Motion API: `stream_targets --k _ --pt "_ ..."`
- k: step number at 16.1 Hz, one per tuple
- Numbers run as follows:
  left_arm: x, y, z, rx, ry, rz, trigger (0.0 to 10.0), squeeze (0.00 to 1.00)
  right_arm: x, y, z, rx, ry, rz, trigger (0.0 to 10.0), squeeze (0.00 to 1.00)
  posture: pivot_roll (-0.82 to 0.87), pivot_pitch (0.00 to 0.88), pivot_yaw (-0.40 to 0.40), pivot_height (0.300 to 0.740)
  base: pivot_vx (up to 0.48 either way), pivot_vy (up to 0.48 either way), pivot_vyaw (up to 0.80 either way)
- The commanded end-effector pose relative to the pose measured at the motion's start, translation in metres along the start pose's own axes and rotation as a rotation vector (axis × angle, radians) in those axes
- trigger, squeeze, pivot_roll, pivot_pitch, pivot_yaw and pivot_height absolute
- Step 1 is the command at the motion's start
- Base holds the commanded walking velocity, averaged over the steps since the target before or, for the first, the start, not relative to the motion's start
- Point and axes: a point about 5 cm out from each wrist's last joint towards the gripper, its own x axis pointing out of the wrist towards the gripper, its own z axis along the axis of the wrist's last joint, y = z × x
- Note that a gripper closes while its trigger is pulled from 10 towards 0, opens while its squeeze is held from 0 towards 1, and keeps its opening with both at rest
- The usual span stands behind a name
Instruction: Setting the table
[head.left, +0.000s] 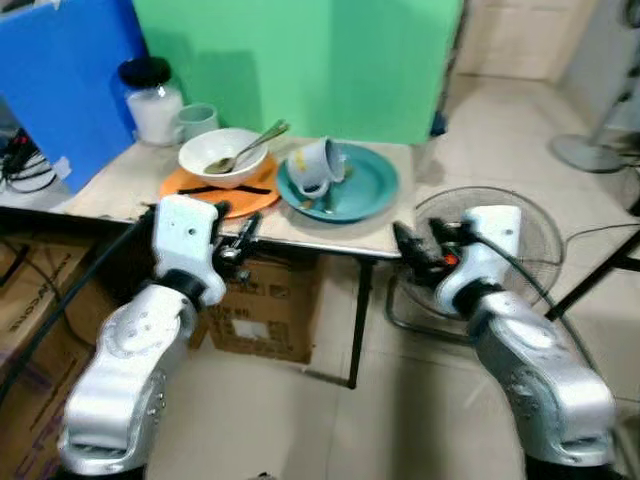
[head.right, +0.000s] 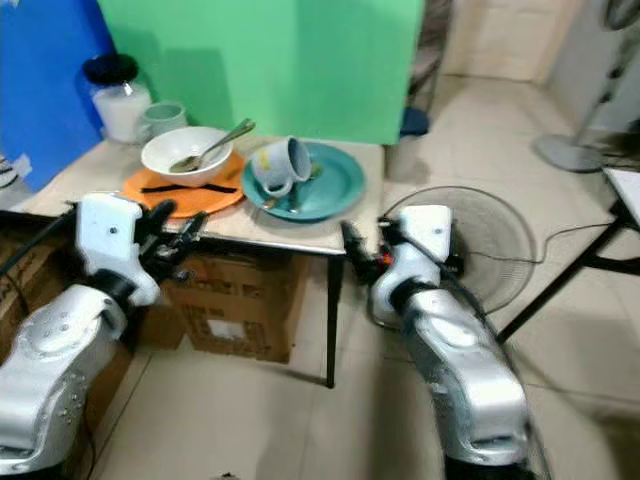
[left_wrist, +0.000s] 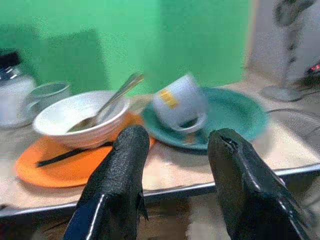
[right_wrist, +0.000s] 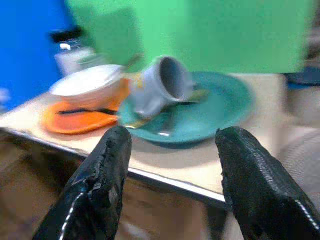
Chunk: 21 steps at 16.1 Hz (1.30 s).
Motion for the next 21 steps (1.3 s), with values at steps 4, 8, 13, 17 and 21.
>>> stream_targets --k 4,8,13,17,21 --pt "0.0009 -0.0057 0.0022 0.002 -0.004 -0.021 10.0 0.0 -0.0023 -0.0074 0.0019 -0.016 -0.004 -0.026 10.0 0.0 0.16 0.0 0.013 0.727 0.332 0.0 0.0" --pt "0.0 -0.0051 0.0021 0.008 0.001 -0.026 10.0 0.0 -0.0011 -0.0059 0.0008 -0.018 0.002 -0.021 10.0 0.0 0.17 0.0 0.008 0.727 0.324 0.0 0.0" --pt "0.0005 -0.0041 0.0022 0.019 0.007 -0.041 10.0 0.0 -0.0007 -0.0068 -0.0002 -0.014 0.002 -0.026 10.0 0.0 0.17 0.0 0.014 0.727 0.309 0.0 0.0" --pt "0.0028 -0.004 0.0019 0.025 0.011 -0.056 10.0 0.0 -0.0021 -0.0079 -0.002 0.0 -0.001 -0.042 10.0 0.0 0.17 0.0 0.028 0.727 0.307 0.0 0.0" --pt "0.0068 -0.0051 0.0019 0.034 0.011 -0.084 10.0 0.0 -0.0033 -0.0086 -0.0013 0.005 -0.013 -0.055 10.0 0.0 0.15 0.0 0.046 0.727 0.303 0.0 0.0"
